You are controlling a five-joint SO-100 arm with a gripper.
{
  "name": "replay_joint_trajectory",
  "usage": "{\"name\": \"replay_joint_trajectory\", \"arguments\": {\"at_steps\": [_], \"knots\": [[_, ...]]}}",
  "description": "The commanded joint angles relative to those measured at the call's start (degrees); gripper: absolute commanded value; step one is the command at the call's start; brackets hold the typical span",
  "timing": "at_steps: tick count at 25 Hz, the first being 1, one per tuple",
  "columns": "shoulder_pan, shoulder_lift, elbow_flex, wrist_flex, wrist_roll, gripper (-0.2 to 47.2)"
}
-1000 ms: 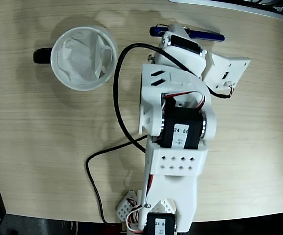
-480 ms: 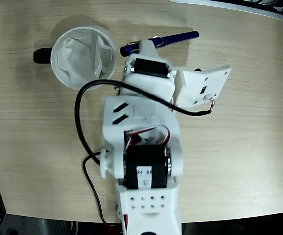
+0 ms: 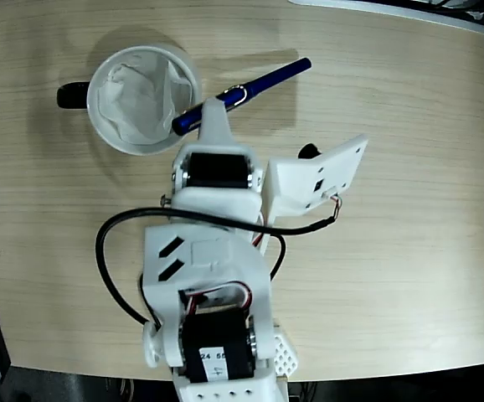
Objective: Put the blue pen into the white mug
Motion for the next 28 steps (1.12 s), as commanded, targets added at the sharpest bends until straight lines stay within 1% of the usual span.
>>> {"name": "replay_joint_trajectory", "arguments": {"at_steps": [1, 5, 9, 13, 19, 28], "knots": [[-0.70, 7.29, 2.64, -1.67, 0.35, 0.1], [0.26, 10.46, 2.64, -4.31, 0.62, 0.1], [-0.26, 13.18, 3.34, -5.63, 0.53, 0.1], [-2.90, 18.19, 10.63, -10.11, 0.35, 0.1], [-8.35, 25.66, 20.83, -15.73, 0.35, 0.1], [-12.13, 33.66, 20.39, -16.17, 0.62, 0.1]]}}
